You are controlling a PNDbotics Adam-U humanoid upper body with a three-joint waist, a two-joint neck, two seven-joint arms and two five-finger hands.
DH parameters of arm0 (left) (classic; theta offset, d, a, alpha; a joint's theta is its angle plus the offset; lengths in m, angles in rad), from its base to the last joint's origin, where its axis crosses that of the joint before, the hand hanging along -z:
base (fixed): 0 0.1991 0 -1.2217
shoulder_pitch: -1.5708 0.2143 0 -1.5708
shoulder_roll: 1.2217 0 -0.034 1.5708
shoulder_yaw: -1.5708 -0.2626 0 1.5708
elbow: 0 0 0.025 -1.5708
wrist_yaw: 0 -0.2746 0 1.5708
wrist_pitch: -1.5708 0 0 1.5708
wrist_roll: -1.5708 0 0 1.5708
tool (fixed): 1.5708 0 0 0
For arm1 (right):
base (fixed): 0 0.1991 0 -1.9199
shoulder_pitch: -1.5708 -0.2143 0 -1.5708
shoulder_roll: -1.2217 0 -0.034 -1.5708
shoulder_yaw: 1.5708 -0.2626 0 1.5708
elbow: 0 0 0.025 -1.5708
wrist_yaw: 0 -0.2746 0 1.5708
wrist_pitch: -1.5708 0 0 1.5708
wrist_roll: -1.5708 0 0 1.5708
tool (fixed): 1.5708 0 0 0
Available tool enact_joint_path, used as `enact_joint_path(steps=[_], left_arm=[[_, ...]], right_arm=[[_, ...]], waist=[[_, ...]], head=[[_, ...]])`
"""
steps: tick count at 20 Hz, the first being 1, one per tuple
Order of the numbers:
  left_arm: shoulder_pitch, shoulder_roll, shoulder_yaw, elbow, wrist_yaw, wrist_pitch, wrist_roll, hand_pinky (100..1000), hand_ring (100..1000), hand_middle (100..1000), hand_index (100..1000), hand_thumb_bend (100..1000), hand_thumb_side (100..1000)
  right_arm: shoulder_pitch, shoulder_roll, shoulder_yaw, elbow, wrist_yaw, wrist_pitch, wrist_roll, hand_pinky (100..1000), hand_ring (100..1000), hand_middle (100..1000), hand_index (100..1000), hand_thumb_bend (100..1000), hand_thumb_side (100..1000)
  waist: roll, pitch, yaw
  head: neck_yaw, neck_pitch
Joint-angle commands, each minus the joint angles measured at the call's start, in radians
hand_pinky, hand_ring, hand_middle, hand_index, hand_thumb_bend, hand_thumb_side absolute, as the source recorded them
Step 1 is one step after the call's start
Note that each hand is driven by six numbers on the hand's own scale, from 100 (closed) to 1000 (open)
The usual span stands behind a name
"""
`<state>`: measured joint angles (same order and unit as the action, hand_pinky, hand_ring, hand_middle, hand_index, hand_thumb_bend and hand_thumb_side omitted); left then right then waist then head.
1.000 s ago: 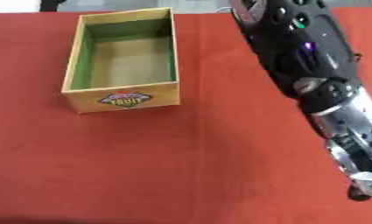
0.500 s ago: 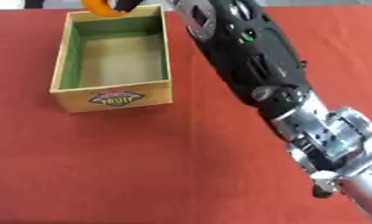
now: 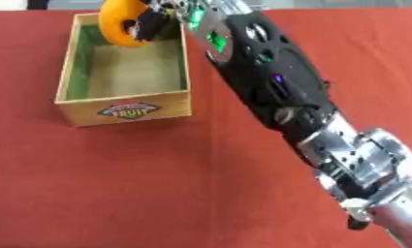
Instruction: Pick up objects on the table and place them in the box.
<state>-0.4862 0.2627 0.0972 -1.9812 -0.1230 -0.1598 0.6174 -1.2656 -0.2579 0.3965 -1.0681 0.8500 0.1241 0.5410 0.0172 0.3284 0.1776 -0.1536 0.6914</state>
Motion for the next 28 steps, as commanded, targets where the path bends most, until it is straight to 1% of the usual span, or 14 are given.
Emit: enact_joint_path(steps=[1,5,6,9,10,11,13,15,16,17,22,23,26,28], left_arm=[[-0.015,0.009,0.002,-0.019,0.000,-0.004,-0.001,555,571,625,756,104,864],[-0.015,0.010,0.004,-0.019,0.001,-0.004,0.003,555,571,625,756,103,863],[-0.015,0.010,0.004,-0.019,0.001,-0.005,0.003,555,571,625,756,103,863],[-0.015,0.009,0.003,-0.019,0.000,-0.004,0.003,555,570,625,756,100,861],[-0.015,0.009,0.003,-0.019,0.000,-0.004,0.003,555,570,625,756,100,861],[-0.015,0.009,0.003,-0.019,0.000,-0.004,0.002,555,570,624,756,100,860],[-0.014,0.009,0.003,-0.019,-0.001,-0.004,0.003,555,571,625,756,100,862],[-0.014,0.009,0.004,-0.019,-0.001,-0.004,0.003,556,571,625,756,100,860],[-0.014,0.009,0.004,-0.019,-0.001,-0.004,0.003,556,571,625,756,100,860],[-0.014,0.010,0.004,-0.019,-0.002,-0.004,0.002,556,571,625,756,100,861],[-0.012,0.010,0.004,-0.019,-0.004,-0.004,0.002,556,572,625,757,100,860],[-0.011,0.009,0.004,-0.019,-0.004,-0.004,0.003,557,572,625,757,100,860],[-0.011,0.009,0.003,-0.019,-0.004,-0.004,0.002,557,572,625,757,101,859],[-0.010,0.009,0.003,-0.019,-0.005,-0.004,0.002,556,572,625,757,100,859]], right_arm=[[-0.018,0.003,0.002,0.020,0.025,-0.013,0.022,781,783,617,736,100,203],[-0.012,0.002,0.008,0.054,0.036,-0.033,0.061,793,818,702,838,100,157],[-0.011,0.002,0.009,0.061,0.040,-0.039,0.071,800,828,716,860,100,171],[-0.012,0.006,0.014,0.080,0.072,-0.051,0.094,819,852,751,911,100,284],[-0.012,0.009,0.013,0.084,0.085,-0.053,0.098,819,852,751,911,100,284],[-0.013,0.012,0.011,0.087,0.098,-0.056,0.101,831,867,770,936,100,373],[-0.014,0.015,0.009,0.094,0.120,-0.060,0.104,841,881,797,975,100,452],[-0.014,0.015,0.005,0.100,0.138,-0.063,0.106,850,893,824,1000,242,513],[-0.015,0.015,0.003,0.103,0.144,-0.064,0.107,850,893,824,1000,242,513],[-0.015,0.015,0.001,0.106,0.150,-0.064,0.107,854,899,836,1000,328,543],[-0.016,0.011,-0.009,0.122,0.174,-0.060,0.111,865,920,874,1000,536,574],[-0.017,0.011,-0.011,0.126,0.182,-0.059,0.113,867,924,878,1000,603,592],[-0.018,0.012,-0.021,0.142,0.206,-0.057,0.116,877,939,899,1000,680,589],[-0.021,0.015,-0.028,0.153,0.221,-0.058,0.119,879,939,898,1000,683,590]], waist=[[0.005,-0.018,0.003],[0.003,-0.017,0.006],[0.003,-0.017,0.007],[0.003,-0.017,0.009],[0.003,-0.018,0.009],[0.002,-0.018,0.009],[0.002,-0.019,0.009],[0.001,-0.020,0.009],[0.001,-0.021,0.008],[0.001,-0.022,0.008],[0.000,-0.028,0.006],[0.000,-0.030,0.005],[0.001,-0.032,0.005],[0.001,-0.034,0.005]], head=[[-0.005,-0.012],[-0.006,-0.012],[-0.006,-0.012],[-0.005,-0.012],[-0.005,-0.012],[-0.005,-0.011],[-0.005,-0.010],[-0.003,-0.009],[-0.002,-0.009],[-0.001,-0.008],[0.001,-0.007],[0.001,-0.007],[0.002,-0.006],[0.001,-0.005]])
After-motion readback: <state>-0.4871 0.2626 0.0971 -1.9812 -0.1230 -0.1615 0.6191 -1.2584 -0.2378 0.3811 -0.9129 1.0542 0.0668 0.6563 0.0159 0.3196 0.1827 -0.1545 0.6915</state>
